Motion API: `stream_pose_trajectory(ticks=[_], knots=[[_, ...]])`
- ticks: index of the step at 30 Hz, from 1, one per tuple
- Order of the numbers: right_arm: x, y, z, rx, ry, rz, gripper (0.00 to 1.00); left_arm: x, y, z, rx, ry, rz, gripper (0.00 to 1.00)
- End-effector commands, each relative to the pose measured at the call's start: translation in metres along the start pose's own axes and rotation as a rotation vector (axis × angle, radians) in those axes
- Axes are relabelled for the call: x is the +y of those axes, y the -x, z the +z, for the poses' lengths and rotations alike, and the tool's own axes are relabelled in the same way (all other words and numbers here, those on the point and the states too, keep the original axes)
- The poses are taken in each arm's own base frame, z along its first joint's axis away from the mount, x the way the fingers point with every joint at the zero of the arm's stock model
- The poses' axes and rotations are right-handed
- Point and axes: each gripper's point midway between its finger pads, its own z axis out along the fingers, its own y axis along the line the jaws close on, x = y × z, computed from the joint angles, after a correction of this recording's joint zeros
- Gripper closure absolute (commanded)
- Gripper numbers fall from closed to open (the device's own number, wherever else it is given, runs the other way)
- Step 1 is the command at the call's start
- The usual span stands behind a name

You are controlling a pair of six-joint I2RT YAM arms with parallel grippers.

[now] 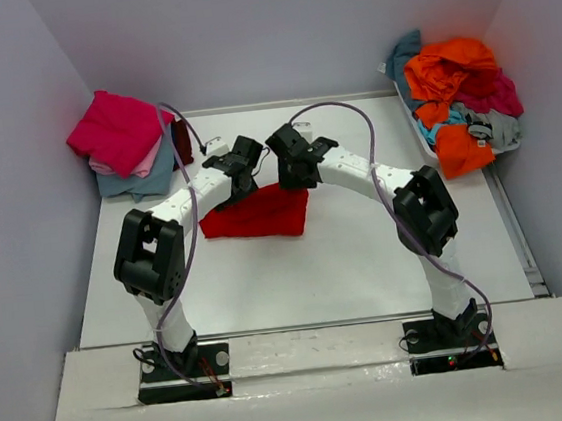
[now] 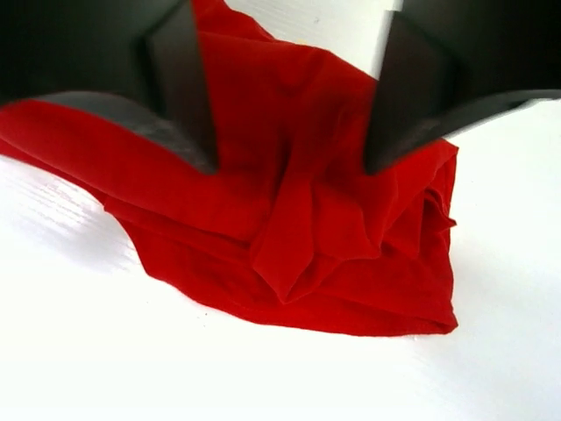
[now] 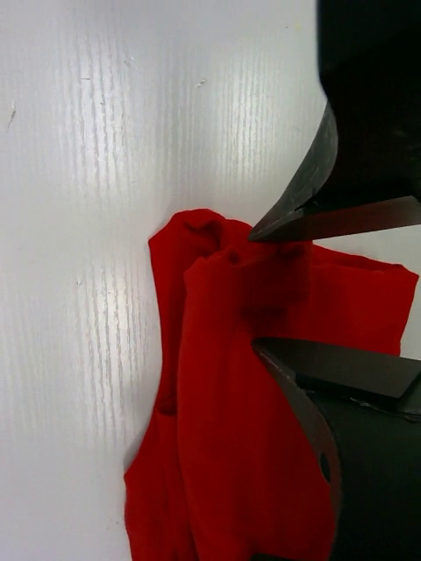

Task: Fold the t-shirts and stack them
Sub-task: Fold the tshirt

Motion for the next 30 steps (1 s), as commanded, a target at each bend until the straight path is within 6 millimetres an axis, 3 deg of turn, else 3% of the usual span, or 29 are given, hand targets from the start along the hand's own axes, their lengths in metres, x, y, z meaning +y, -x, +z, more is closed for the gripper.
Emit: stream_pose_trajectory(ticks=[1,2,3,9,15,19,22,23,25,30], knots=[[0.006,0.026,-0.011,-0.063,0.029,-0.008,0.43,0.006,0.024,-0.012,-0.066,0.02,-0.023,0.12],[0.006,0.027,-0.011,-0.064,0.025,-0.01,0.41,0.008,0.026,-0.013,-0.073,0.029,-0.024,0.04],[0.006,0.027,-0.012,-0.064,0.024,-0.01,0.39,0.008,0.027,-0.013,-0.078,0.03,-0.03,0.02],[0.003,0.035,-0.022,-0.08,0.015,-0.006,0.36,0.01,0.042,-0.03,-0.112,0.014,-0.06,0.01],[-0.005,0.027,-0.038,-0.045,0.01,0.02,0.36,0.025,0.041,-0.045,-0.109,0.01,-0.058,0.01],[-0.012,0.007,-0.045,0.017,0.025,0.034,0.4,0.036,0.023,-0.056,-0.076,-0.034,-0.049,0.01],[-0.017,-0.007,-0.043,0.049,0.021,0.037,0.45,0.047,0.006,-0.056,-0.053,-0.05,-0.047,0.01],[-0.017,-0.008,-0.045,0.052,0.031,0.041,0.47,0.052,-0.008,-0.052,-0.021,-0.048,-0.034,0.01],[-0.018,-0.013,-0.043,0.061,0.031,0.041,0.51,0.053,-0.013,-0.054,-0.013,-0.077,-0.044,0.01],[-0.014,-0.028,-0.036,0.095,0.047,0.025,0.66,0.06,-0.038,-0.048,0.032,-0.087,-0.033,0.01]])
